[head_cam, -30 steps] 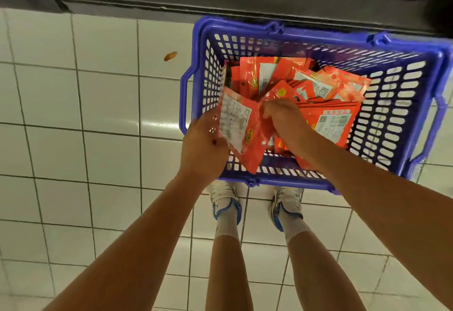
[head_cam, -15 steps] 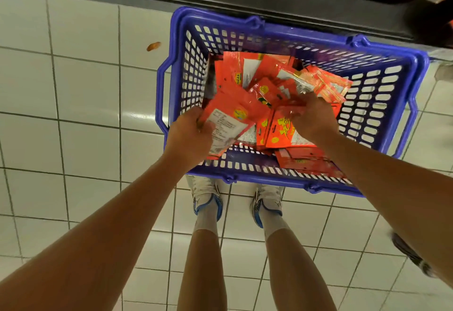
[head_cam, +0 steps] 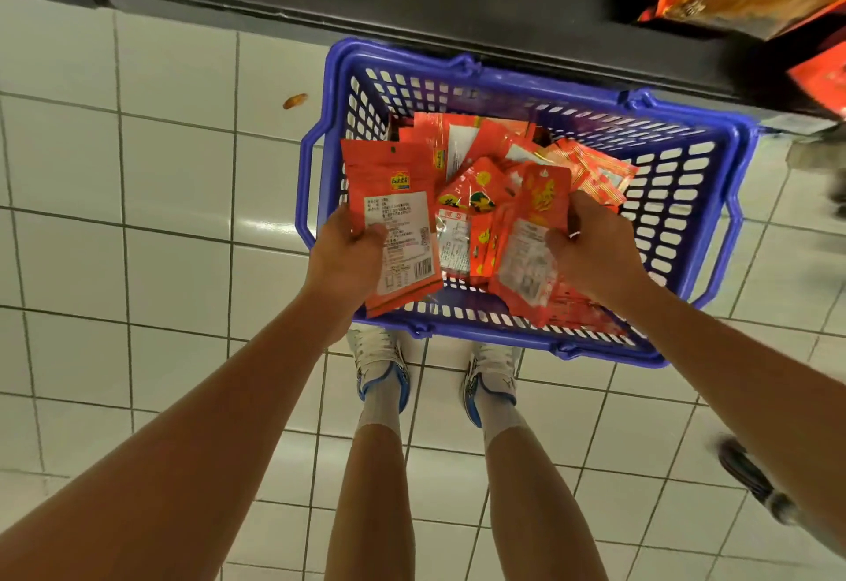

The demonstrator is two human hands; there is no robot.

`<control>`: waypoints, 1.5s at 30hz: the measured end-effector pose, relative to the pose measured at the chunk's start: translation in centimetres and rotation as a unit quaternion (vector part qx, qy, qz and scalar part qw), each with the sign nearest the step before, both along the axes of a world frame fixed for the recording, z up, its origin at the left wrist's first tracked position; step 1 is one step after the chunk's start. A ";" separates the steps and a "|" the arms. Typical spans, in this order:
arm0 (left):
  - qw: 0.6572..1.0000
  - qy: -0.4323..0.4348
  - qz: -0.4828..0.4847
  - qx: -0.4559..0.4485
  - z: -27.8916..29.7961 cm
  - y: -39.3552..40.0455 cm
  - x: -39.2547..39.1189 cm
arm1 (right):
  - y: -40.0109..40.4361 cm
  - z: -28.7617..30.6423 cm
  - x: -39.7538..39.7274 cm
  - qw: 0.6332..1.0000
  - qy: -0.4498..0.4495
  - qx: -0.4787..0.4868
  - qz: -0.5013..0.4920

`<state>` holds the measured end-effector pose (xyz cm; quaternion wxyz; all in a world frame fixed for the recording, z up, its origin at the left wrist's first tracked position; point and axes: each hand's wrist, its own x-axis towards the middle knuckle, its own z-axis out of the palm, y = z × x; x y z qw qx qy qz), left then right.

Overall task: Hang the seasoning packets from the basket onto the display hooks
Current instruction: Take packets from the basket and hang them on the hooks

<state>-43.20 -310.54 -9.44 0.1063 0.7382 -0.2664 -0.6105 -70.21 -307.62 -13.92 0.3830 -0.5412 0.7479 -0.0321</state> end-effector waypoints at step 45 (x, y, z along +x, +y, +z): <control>0.847 0.482 0.124 -0.189 69.6 -4.3 -4.4 | -8.6 75.4 3.8 0.867 -0.442 -0.162 -0.162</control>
